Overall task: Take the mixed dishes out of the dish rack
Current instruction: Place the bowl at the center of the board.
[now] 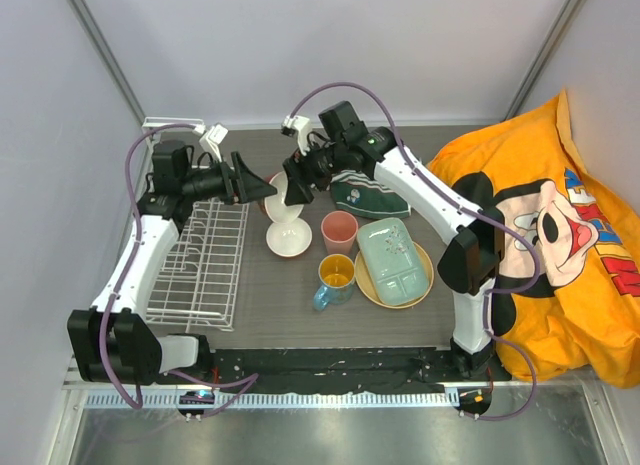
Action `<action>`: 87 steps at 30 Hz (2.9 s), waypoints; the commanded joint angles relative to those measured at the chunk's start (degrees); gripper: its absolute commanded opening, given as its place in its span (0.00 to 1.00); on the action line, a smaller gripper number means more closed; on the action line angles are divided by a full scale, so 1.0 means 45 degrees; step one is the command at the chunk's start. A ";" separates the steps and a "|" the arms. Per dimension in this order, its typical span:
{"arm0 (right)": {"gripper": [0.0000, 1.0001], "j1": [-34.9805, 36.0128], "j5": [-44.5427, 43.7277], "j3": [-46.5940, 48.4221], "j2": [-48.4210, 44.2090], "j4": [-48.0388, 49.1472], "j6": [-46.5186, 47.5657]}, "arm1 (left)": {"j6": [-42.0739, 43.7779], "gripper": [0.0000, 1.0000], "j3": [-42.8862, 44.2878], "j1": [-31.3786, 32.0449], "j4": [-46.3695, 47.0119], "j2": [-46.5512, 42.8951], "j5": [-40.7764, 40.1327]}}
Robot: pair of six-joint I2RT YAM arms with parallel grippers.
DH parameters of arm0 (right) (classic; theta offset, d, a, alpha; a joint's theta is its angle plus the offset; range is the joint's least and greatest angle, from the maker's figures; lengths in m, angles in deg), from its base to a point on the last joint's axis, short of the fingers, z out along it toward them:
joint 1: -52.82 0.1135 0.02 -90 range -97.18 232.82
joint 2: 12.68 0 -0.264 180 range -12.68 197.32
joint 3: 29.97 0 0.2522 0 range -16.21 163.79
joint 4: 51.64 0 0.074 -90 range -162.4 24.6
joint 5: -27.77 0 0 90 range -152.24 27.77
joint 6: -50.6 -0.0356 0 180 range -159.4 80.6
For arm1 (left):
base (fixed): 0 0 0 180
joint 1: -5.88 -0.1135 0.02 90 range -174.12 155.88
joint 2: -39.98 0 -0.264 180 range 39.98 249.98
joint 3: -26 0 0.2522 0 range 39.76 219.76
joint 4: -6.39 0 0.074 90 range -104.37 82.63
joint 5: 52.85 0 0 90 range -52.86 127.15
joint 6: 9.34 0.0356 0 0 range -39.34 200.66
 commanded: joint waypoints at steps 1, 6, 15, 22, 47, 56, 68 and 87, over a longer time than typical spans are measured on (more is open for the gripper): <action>0.78 0.0004 -0.0022 0.0620 0.0066 0.0458 -0.0026 | -0.1079 0.00 -0.0201 0.0051 0.2102 -0.0552 0.1080; 0.49 0.0062 0.0174 0.0659 0.0164 0.0420 -0.0046 | -0.1489 0.00 -0.0474 0.0070 0.2512 -0.0591 0.1139; 0.01 0.0101 0.0057 0.0601 0.0203 0.0302 -0.0046 | -0.1665 0.00 -0.0728 0.0051 0.2826 -0.0629 0.1023; 0.01 0.0082 -0.0080 0.0425 0.0086 0.0302 0.0051 | -0.0651 0.33 -0.0671 0.0070 0.1930 -0.0649 0.0710; 0.01 0.0042 -0.1075 0.1185 0.1040 -0.1259 0.0560 | 0.6747 1.00 0.0892 -0.1238 -0.2017 -0.1507 -0.2628; 0.01 0.0062 -0.1934 0.3783 0.3229 -0.3135 0.0345 | 0.8373 1.00 0.1361 -0.1258 -0.3091 -0.1743 -0.3684; 0.01 0.0062 -0.2502 0.4897 0.4675 -0.3507 0.0364 | 0.9448 1.00 0.1166 -0.1258 -0.3775 -0.1860 -0.4349; 0.01 0.0081 -0.2717 0.4800 0.5379 -0.3877 0.0696 | 0.9819 1.00 0.0951 -0.1277 -0.4030 -0.1743 -0.4486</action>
